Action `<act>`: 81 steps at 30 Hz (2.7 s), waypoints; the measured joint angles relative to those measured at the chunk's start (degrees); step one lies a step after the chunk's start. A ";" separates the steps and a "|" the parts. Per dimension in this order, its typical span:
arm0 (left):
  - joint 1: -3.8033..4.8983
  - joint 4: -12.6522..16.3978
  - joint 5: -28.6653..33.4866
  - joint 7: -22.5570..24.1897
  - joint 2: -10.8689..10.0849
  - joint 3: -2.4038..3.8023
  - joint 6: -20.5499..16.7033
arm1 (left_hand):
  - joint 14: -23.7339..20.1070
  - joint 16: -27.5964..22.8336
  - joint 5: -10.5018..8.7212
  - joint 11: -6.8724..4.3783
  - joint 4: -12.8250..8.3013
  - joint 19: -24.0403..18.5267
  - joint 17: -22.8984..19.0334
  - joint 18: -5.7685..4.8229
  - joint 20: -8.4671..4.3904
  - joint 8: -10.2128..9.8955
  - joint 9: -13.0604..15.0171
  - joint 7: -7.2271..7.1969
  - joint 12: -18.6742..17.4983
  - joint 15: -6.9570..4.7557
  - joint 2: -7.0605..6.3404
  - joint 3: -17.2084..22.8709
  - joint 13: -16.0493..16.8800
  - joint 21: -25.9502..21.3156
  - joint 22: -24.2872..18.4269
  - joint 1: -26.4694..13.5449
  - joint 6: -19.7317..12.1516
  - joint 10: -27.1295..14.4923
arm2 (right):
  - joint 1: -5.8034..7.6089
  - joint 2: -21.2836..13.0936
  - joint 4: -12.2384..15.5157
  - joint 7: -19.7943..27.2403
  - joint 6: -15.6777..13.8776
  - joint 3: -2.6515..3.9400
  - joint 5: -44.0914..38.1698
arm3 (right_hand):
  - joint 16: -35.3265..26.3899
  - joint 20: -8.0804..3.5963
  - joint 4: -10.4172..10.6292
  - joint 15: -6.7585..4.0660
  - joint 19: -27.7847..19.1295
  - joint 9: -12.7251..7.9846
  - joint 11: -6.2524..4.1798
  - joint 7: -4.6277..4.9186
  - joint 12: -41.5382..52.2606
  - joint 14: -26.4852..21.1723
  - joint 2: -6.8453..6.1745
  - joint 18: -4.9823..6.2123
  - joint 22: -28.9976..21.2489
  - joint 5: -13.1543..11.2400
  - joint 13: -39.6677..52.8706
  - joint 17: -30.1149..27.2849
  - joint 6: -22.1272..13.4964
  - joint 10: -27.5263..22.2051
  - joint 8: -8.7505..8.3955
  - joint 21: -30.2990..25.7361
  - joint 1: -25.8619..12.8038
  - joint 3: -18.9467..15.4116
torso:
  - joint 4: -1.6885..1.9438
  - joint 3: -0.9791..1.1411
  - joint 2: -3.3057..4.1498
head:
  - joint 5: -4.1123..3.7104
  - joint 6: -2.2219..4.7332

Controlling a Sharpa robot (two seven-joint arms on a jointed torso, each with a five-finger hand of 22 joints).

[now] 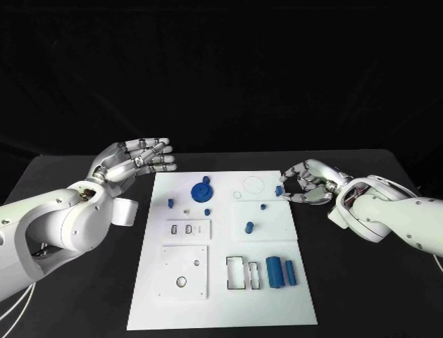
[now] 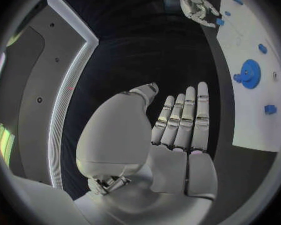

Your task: Assemble the parts on the task board

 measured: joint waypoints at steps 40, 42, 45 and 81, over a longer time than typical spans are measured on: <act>0.00 0.04 0.00 -0.02 -0.26 0.00 0.01 | 0.00 0.00 0.00 0.00 -0.16 0.00 0.09 -0.01 0.00 0.00 0.00 0.00 0.22 0.00 0.00 0.16 0.00 0.00 0.01 0.00 0.00 0.00 | -0.24 2.48 -1.35 -2.19 1.24 0.02 -1.48 | 0.44 -0.81 -0.32 -0.90 2.04 -0.40 -1.23 -1.25 2.00 0.07 2.89 0.01 -0.03 -4.54 0.02 0.04 4.12 2.48 2.68 2.43 -0.33 3.82 | -0.04 -0.04 0.01 | 0.43 -0.08; 0.00 0.04 0.00 -0.02 -0.28 0.00 0.01 | 0.00 0.00 0.00 0.00 -0.16 0.00 0.09 0.00 0.00 0.00 0.00 0.00 0.22 0.00 0.00 0.16 0.00 0.00 0.01 0.00 0.00 0.00 | -0.24 2.54 -1.36 -2.30 1.18 0.02 -1.51 | 0.44 -1.03 -0.11 -0.93 2.26 -0.40 -1.23 -1.25 2.00 0.10 2.89 0.01 -0.03 -4.54 0.02 0.04 4.13 2.48 2.68 2.43 -0.33 4.03 | -0.05 -0.04 0.01 | 0.43 -0.09; 0.00 0.05 0.00 -0.02 -0.31 0.00 0.01 | 0.00 0.00 0.00 0.00 -0.16 0.00 0.09 0.00 0.00 0.00 0.00 0.00 0.22 0.00 0.00 0.16 0.00 0.00 0.01 0.00 0.00 0.00 | -0.24 2.60 -1.36 -2.54 0.92 0.02 -1.56 | 0.44 -1.11 -0.09 -1.14 2.33 -0.43 -1.65 -1.60 2.35 -0.11 3.55 0.01 -0.03 -4.54 0.02 0.04 4.79 2.89 3.35 2.79 -0.99 4.68 | -0.07 -0.07 0.01 | 0.43 -0.08; -0.06 -1.93 0.00 -0.16 1.06 -0.28 0.08 | 0.01 0.00 0.00 0.00 -0.32 -0.21 0.14 -0.01 0.21 0.00 0.06 -0.21 0.22 0.00 -0.10 0.32 0.00 0.00 -0.05 -0.56 -0.21 0.00 | 0.58 7.95 13.32 -11.35 -5.53 0.14 -4.58 | 0.89 -1.94 -1.75 -1.85 3.58 -0.49 -2.37 -2.33 3.17 0.00 6.14 -0.90 -0.01 -6.75 0.00 0.02 5.61 4.01 5.38 4.22 -1.31 9.50 | -0.71 -0.62 -1.42 | 2.44 -0.75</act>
